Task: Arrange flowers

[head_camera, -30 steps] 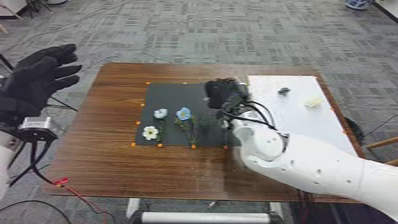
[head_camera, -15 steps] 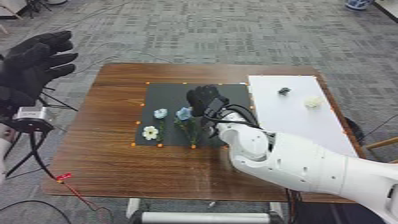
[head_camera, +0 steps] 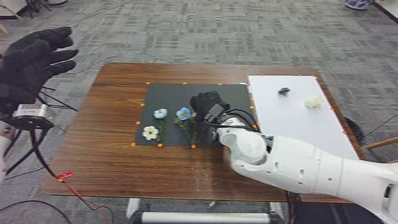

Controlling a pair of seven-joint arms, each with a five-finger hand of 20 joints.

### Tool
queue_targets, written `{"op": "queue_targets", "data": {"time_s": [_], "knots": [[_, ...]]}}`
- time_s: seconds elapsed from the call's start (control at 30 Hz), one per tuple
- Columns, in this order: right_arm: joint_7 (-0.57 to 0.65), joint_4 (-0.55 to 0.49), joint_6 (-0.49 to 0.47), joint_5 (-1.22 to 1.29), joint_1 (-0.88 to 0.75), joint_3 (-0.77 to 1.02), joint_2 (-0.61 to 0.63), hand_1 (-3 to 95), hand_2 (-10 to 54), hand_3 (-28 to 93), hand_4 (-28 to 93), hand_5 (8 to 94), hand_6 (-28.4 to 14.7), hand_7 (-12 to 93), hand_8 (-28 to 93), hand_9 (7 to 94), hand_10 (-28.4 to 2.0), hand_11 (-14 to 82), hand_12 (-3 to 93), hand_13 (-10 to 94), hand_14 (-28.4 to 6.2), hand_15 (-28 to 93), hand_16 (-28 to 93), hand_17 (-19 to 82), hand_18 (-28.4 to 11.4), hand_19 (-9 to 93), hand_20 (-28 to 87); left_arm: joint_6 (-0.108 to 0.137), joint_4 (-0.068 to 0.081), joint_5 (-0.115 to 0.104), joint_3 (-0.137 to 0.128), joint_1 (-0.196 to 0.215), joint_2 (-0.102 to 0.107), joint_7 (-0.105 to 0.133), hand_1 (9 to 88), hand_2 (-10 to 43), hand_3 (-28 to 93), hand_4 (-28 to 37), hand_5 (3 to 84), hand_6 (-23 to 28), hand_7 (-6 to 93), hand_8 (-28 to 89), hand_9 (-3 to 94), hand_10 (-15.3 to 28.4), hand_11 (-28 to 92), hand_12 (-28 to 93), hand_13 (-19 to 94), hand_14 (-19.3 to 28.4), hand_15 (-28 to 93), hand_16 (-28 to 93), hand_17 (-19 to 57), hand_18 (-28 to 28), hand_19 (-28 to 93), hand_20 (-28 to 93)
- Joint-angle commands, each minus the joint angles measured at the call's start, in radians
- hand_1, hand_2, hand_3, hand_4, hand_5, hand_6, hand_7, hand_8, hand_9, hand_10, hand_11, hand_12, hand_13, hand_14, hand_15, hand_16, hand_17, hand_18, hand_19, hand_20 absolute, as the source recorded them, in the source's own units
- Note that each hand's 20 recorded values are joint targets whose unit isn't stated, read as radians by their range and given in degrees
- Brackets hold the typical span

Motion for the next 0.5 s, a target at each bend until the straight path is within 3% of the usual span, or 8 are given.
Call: {"op": "queue_targets", "data": {"time_s": [0.03, 0.2, 0.4, 0.5], "knots": [[-0.014, -0.021, -0.071, -0.023, -0.007, 0.046, 0.018, 47.6, -9.5, 84, -28, 70.3, 4.0, 44, -3, 82.5, -3.9, 16.4, 47.9, 69, -6.0, 79, 37, 38, -19.7, 91, 55, -0.003, -0.008, -0.002, -0.01, 0.01, -0.001, 0.004, 22.6, -4.4, 69, -28.3, 24.1, 2.5, 26.8, -12, 16.4, 11.0, 29, 14, 9, 14.0, 47, -7, -10.3, 20.1, 39, 12], [-0.003, -0.038, -0.126, -0.018, -0.024, 0.075, 0.025, 44.6, -9.5, 83, -28, 66.3, 3.0, 43, -2, 78.3, -4.3, 16.1, 47.6, 66, -6.5, 80, 36, 36, -19.9, 90, 57, -0.006, -0.007, -0.002, -0.01, 0.01, -0.002, 0.0, 22.6, -4.4, 69, -28.3, 24.1, 2.5, 26.8, -12, 16.4, 11.0, 30, 14, 9, 13.9, 47, -7, -10.3, 20.1, 39, 12], [-0.006, -0.046, -0.122, -0.017, -0.029, 0.084, 0.026, 42.1, -9.5, 82, -28, 64.4, 2.6, 42, -3, 77.0, -4.6, 15.0, 46.0, 65, -7.0, 80, 35, 35, -19.8, 89, 57, -0.006, -0.004, -0.002, -0.005, 0.005, 0.0, -0.001, 22.6, -4.4, 69, -28.3, 24.1, 2.5, 26.8, -12, 16.4, 11.0, 30, 14, 9, 14.0, 47, -7, -10.3, 20.1, 39, 12], [-0.004, -0.053, -0.117, -0.013, -0.03, 0.094, 0.025, 40.0, -9.5, 82, -28, 64.5, 2.5, 41, -2, 75.1, -5.3, 19.7, 41.9, 65, -7.0, 80, 35, 35, -20.0, 89, 57, -0.004, -0.003, -0.003, -0.003, 0.003, 0.0, -0.002, 22.6, -4.3, 69, -28.3, 24.0, 2.5, 26.8, -12, 16.4, 11.0, 29, 14, 9, 14.0, 47, -7, -10.3, 20.1, 39, 12]]}}
